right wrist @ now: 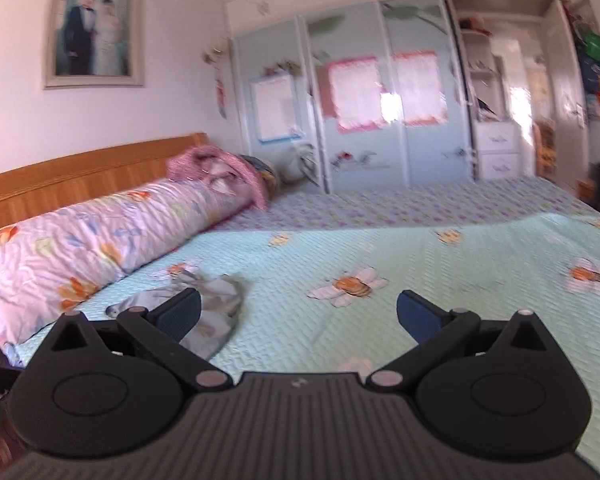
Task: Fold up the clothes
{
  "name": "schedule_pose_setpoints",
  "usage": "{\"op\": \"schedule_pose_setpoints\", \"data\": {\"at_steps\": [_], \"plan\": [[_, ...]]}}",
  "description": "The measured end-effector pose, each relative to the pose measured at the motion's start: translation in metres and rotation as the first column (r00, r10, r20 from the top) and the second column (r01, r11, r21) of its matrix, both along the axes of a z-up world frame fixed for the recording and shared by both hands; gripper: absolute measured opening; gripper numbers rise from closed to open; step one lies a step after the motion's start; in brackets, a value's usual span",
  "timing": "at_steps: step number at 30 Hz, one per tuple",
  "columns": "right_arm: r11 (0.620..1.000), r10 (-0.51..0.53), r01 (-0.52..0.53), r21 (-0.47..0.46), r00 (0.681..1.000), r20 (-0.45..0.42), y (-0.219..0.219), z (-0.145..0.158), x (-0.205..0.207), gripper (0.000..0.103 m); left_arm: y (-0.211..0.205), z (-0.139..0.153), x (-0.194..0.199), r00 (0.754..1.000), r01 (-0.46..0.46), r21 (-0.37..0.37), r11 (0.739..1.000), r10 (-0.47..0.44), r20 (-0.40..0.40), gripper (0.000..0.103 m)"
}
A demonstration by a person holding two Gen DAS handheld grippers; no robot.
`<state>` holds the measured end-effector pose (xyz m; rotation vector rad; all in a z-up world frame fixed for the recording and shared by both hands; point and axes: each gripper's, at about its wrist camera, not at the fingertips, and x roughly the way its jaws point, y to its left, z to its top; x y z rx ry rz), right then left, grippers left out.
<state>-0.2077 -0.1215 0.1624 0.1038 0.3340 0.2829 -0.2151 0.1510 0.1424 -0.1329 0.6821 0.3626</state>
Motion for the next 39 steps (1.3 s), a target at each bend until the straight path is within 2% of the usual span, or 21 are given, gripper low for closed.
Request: {"op": "schedule_pose_setpoints", "data": {"at_steps": [2, 5, 8, 12, 16, 17, 19, 21, 23, 25, 26, 27, 28, 30, 34, 39], "plan": [[0.998, 0.023, -0.027, -0.051, 0.996, -0.082, 0.011, -0.022, 0.015, 0.103, 0.014, -0.012, 0.005, 0.999, -0.038, 0.003, 0.999, 0.038, -0.005, 0.103], [0.993, 0.062, -0.079, -0.086, 0.981, -0.181, 0.031, -0.044, 0.040, 0.103, 0.035, -0.028, 0.015, 0.997, -0.083, -0.032, 0.996, 0.083, -0.011, 0.103], [0.980, 0.082, -0.119, -0.159, 0.971, -0.223, 0.065, -0.055, 0.066, 0.103, 0.052, -0.043, 0.024, 0.993, -0.118, -0.054, 0.992, 0.117, -0.020, 0.103], [0.950, 0.169, -0.230, -0.211, 0.948, -0.271, 0.133, -0.060, 0.098, 0.103, 0.076, -0.061, 0.031, 0.984, -0.178, -0.073, 0.981, 0.175, -0.040, 0.103], [0.912, 0.279, -0.345, -0.221, 0.918, -0.283, 0.204, -0.063, 0.129, 0.102, 0.102, -0.074, 0.031, 0.975, -0.218, -0.071, 0.973, 0.213, -0.063, 0.103], [0.903, 0.307, -0.372, -0.216, 0.909, -0.282, 0.221, -0.065, 0.133, 0.100, 0.110, -0.076, 0.031, 0.972, -0.230, -0.063, 0.971, 0.226, -0.066, 0.103], [0.881, 0.362, -0.425, -0.207, 0.889, -0.282, 0.257, -0.068, 0.142, 0.087, 0.121, -0.078, 0.031, 0.966, -0.253, -0.048, 0.966, 0.250, -0.070, 0.103], [0.859, 0.389, -0.465, -0.217, 0.866, -0.314, 0.289, -0.078, 0.154, 0.078, 0.132, -0.080, 0.030, 0.961, -0.269, -0.044, 0.962, 0.266, -0.073, 0.103], [0.850, 0.374, -0.471, -0.236, 0.855, -0.361, 0.313, -0.095, 0.163, 0.073, 0.140, -0.082, 0.028, 0.959, -0.278, -0.047, 0.959, 0.274, -0.077, 0.103], [0.841, 0.345, -0.472, -0.265, 0.845, -0.409, 0.332, -0.113, 0.170, 0.062, 0.147, -0.084, 0.025, 0.957, -0.283, -0.052, 0.958, 0.278, -0.082, 0.103], [0.836, 0.330, -0.474, -0.278, 0.838, -0.435, 0.337, -0.122, 0.173, 0.049, 0.149, -0.084, 0.023, 0.956, -0.286, -0.057, 0.956, 0.281, -0.084, 0.103], [0.831, 0.313, -0.473, -0.291, 0.832, -0.458, 0.341, -0.129, 0.175, 0.036, 0.153, -0.086, 0.024, 0.956, -0.287, -0.066, 0.956, 0.281, -0.086, 0.103], [0.834, 0.295, -0.463, -0.301, 0.835, -0.464, 0.336, -0.133, 0.175, 0.029, 0.154, -0.087, 0.024, 0.955, -0.289, -0.072, 0.955, 0.282, -0.086, 0.103], [0.851, 0.282, -0.438, -0.289, 0.846, -0.452, 0.329, -0.132, 0.173, 0.010, 0.156, -0.084, 0.020, 0.955, -0.293, -0.081, 0.953, 0.287, -0.077, 0.103], [0.907, 0.293, -0.373, -0.199, 0.894, -0.340, 0.293, -0.094, 0.164, 0.008, 0.153, -0.073, 0.014, 0.956, -0.294, -0.098, 0.951, 0.292, -0.042, 0.103], [0.976, 0.191, -0.210, -0.056, 0.952, -0.240, 0.194, -0.024, 0.154, 0.006, 0.132, -0.050, 0.008, 0.969, -0.241, -0.120, 0.963, 0.245, 0.021, 0.103]]}}
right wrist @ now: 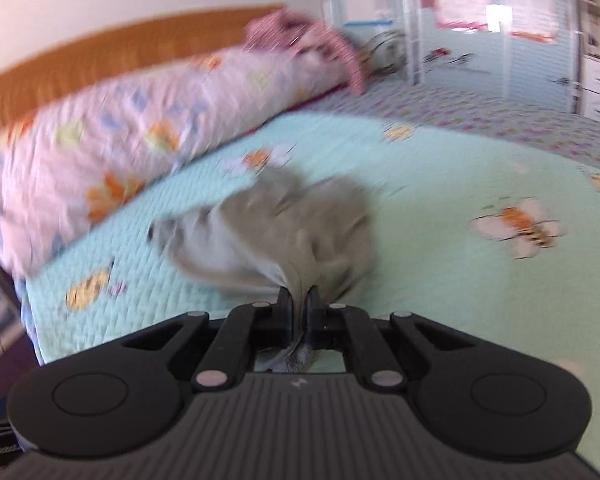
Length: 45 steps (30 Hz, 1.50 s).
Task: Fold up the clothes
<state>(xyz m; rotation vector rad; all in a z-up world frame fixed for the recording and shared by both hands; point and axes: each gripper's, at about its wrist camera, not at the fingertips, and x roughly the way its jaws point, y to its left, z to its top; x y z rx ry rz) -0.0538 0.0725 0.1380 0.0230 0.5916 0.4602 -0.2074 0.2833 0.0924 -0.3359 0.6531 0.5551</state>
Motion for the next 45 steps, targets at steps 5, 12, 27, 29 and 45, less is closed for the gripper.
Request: {"op": "schedule_pose_setpoints", "data": {"at_steps": [5, 12, 27, 29, 45], "plan": [[0.975, -0.222, 0.223, -0.007, 0.970, 0.098, -0.140, 0.038, -0.020, 0.004, -0.042, 0.016, 0.004, 0.994, 0.109, 0.045, 0.993, -0.109, 0.000, 0.103], [0.873, -0.393, 0.308, -0.378, 0.903, -0.171, -0.246, -0.052, -0.006, 0.013, -0.126, 0.018, 0.027, 0.936, 0.344, 0.111, 0.932, -0.330, -0.126, 0.103], [0.932, -0.272, 0.187, -0.312, 0.927, -0.259, -0.187, -0.055, -0.067, 0.075, -0.213, 0.017, 0.074, 0.873, 0.457, 0.118, 0.882, -0.419, -0.248, 0.102], [0.944, -0.257, 0.178, -0.279, 0.925, -0.280, -0.180, -0.048, -0.063, 0.075, -0.210, 0.020, 0.077, 0.876, 0.443, 0.107, 0.890, -0.405, -0.262, 0.102], [0.931, -0.301, 0.213, -0.297, 0.908, -0.292, -0.144, -0.022, -0.037, 0.075, -0.201, 0.027, 0.105, 0.879, 0.399, 0.129, 0.908, -0.338, -0.337, 0.102]]}}
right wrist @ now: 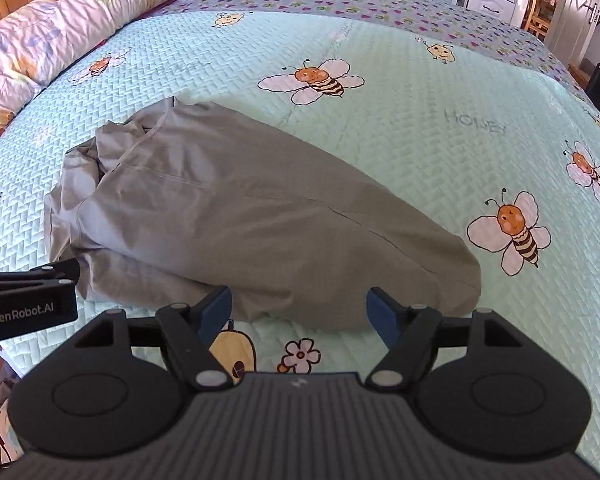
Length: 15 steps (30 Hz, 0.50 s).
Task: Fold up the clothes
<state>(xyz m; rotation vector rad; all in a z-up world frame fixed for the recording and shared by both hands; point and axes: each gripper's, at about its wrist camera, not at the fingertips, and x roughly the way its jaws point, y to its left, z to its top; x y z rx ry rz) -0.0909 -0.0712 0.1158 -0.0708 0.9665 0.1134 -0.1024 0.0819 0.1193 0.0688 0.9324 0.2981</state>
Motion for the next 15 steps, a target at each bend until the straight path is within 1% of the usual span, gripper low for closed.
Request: {"op": "schedule_pose_setpoints", "data": {"at_steps": [2, 6, 8, 10, 13, 15], "plan": [[1.000, -0.005, 0.005, -0.003, 1.000, 0.004, -0.001, 0.000, 0.002, 0.075, 0.003, -0.002, 0.003, 1.000, -0.009, -0.013, 1.000, 0.009, -0.008, 0.102], [1.000, -0.017, 0.017, 0.014, 1.000, -0.022, -0.004, -0.005, 0.008, 0.075, 0.012, -0.007, 0.015, 1.000, -0.019, -0.039, 0.999, 0.018, -0.011, 0.102], [1.000, -0.018, 0.018, 0.010, 1.000, -0.025, -0.004, -0.007, 0.009, 0.075, 0.020, -0.011, 0.022, 0.999, -0.032, -0.064, 0.997, 0.031, -0.013, 0.102], [1.000, -0.017, 0.017, 0.002, 1.000, -0.025, -0.003, -0.009, 0.010, 0.075, 0.029, -0.015, 0.028, 0.999, -0.041, -0.088, 0.995, 0.041, -0.003, 0.102], [1.000, -0.012, 0.012, -0.006, 1.000, -0.014, -0.001, -0.011, 0.010, 0.075, 0.037, -0.018, 0.037, 0.999, -0.051, -0.104, 0.993, 0.050, -0.008, 0.102], [1.000, -0.009, 0.009, -0.012, 1.000, -0.004, 0.000, -0.011, 0.010, 0.075, 0.040, -0.017, 0.036, 0.999, -0.053, -0.118, 0.992, 0.054, 0.008, 0.102]]}}
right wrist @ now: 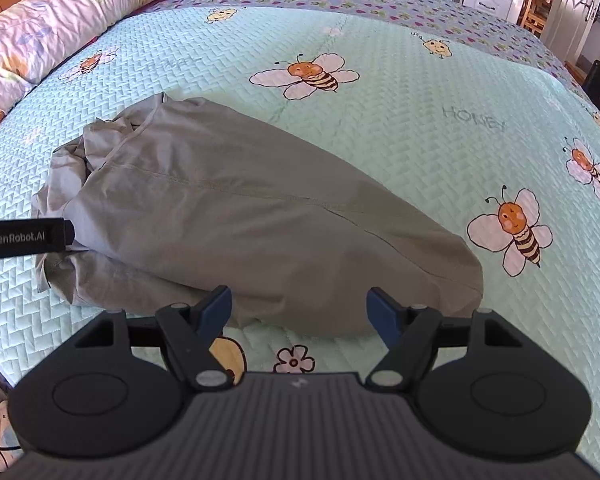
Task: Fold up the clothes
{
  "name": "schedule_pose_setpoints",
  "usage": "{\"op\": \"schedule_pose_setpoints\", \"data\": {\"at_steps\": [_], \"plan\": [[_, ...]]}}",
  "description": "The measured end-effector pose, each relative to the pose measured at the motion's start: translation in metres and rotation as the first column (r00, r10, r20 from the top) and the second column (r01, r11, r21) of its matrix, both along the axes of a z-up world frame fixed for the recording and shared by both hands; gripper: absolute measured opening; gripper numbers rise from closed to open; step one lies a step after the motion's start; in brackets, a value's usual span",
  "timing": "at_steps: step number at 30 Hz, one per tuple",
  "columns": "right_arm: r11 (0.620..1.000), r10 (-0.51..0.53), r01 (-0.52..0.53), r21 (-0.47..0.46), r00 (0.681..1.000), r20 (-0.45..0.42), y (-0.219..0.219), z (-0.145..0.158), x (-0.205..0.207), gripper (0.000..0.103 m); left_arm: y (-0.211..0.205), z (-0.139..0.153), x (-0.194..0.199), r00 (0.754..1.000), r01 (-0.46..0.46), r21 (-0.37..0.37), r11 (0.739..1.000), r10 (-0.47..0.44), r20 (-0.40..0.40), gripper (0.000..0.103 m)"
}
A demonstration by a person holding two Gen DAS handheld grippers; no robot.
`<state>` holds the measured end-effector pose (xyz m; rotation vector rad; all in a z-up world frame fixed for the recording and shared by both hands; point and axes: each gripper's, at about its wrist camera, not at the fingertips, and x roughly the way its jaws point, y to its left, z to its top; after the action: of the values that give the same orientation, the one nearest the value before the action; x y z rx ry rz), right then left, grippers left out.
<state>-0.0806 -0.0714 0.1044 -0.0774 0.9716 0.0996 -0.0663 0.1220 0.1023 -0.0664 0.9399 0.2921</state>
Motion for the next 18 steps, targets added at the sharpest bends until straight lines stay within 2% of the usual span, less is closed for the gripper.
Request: {"op": "schedule_pose_setpoints", "data": {"at_steps": [4, 9, 13, 18], "plan": [[1.000, 0.001, -0.001, 0.003, 1.000, 0.019, -0.001, -0.002, 0.002, 0.075, -0.001, 0.000, -0.003, 1.000, 0.008, -0.004, 1.000, -0.007, 0.012, 0.102], [0.996, -0.080, 0.080, -0.029, 0.997, -0.002, -0.014, -0.018, 0.011, 0.075, 0.002, -0.014, 0.007, 1.000, -0.004, 0.034, 0.999, 0.005, -0.015, 0.102], [0.993, -0.115, 0.114, -0.029, 0.993, -0.035, -0.026, -0.031, 0.013, 0.075, 0.019, -0.022, 0.011, 1.000, -0.029, -0.042, 0.999, 0.028, -0.011, 0.100], [0.995, -0.092, 0.092, -0.038, 0.996, -0.019, -0.024, -0.035, 0.010, 0.075, 0.022, -0.025, 0.019, 1.000, -0.030, -0.031, 0.999, 0.029, -0.004, 0.099]]}}
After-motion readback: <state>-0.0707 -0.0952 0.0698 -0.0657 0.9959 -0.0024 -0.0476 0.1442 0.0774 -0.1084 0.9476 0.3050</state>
